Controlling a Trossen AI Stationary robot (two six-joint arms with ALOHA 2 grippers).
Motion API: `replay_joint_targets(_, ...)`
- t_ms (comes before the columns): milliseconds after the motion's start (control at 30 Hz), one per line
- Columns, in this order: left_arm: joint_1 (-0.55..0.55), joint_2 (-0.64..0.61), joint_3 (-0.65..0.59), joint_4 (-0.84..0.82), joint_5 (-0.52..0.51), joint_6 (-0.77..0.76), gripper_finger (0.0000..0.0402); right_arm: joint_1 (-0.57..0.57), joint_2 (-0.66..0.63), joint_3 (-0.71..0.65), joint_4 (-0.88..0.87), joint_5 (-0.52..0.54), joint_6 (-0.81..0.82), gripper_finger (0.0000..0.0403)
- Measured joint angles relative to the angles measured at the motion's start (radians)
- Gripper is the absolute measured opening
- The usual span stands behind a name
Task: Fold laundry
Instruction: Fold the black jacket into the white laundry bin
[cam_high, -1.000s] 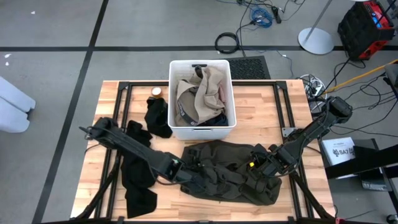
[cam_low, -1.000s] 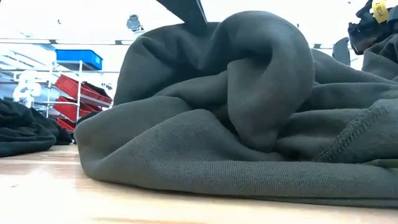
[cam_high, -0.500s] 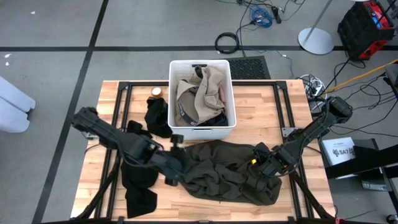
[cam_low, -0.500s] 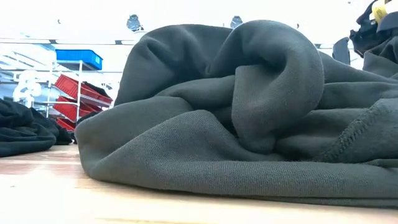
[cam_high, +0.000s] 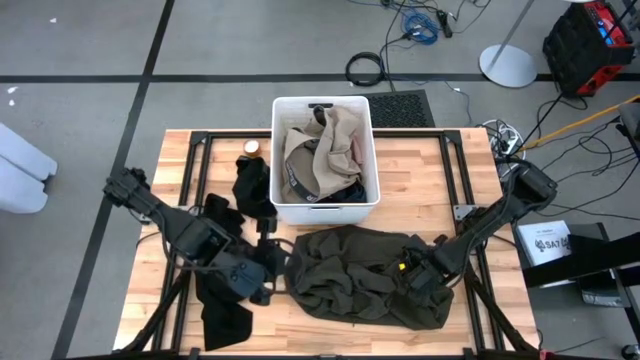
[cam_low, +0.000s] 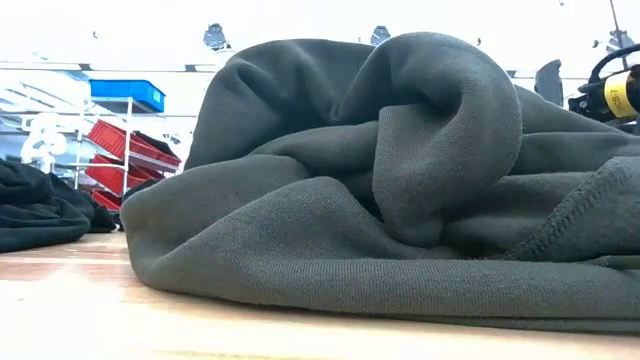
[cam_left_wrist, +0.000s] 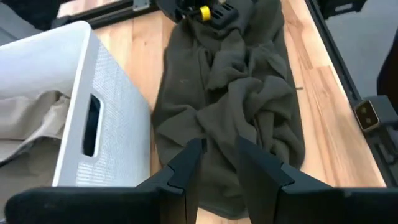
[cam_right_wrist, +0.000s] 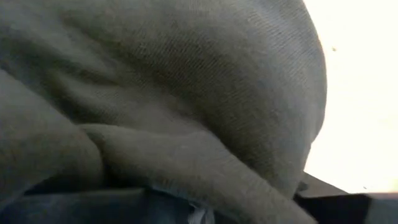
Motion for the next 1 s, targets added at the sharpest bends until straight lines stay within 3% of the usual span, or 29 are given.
replay_joint_targets(200, -0.004, 0.000, -0.067, 0.016, -0.014, -0.006, 0.0104, 0.000, 0.012, -0.001, -0.012, -0.002, 0.034, 0.0167)
replay_joint_targets(400, -0.051, 0.000, -0.166, 0.079, -0.072, -0.008, 0.0104, 0.000, 0.013, -0.002, -0.004, -0.019, 0.068, 0.0168)
replay_joint_targets(533, -0.089, 0.000, -0.245, 0.118, -0.154, -0.059, 0.0104, -0.002, 0.013, -0.002, -0.008, -0.063, 0.079, 0.0130)
replay_joint_targets(667, -0.119, 0.001, -0.351, 0.164, -0.295, -0.158, 0.0104, -0.001, 0.014, -0.002, -0.006, -0.081, 0.066, 0.0052)
replay_joint_targets(733, -0.121, 0.001, -0.413, 0.201, -0.306, -0.204, 0.0104, 0.000, 0.014, -0.002, -0.004, -0.082, 0.051, 0.0019)
replay_joint_targets(1000, -0.081, 0.002, -0.621, 0.442, -0.245, -0.566, 0.0104, 0.000, 0.015, -0.003, 0.002, -0.082, 0.045, 0.0029)
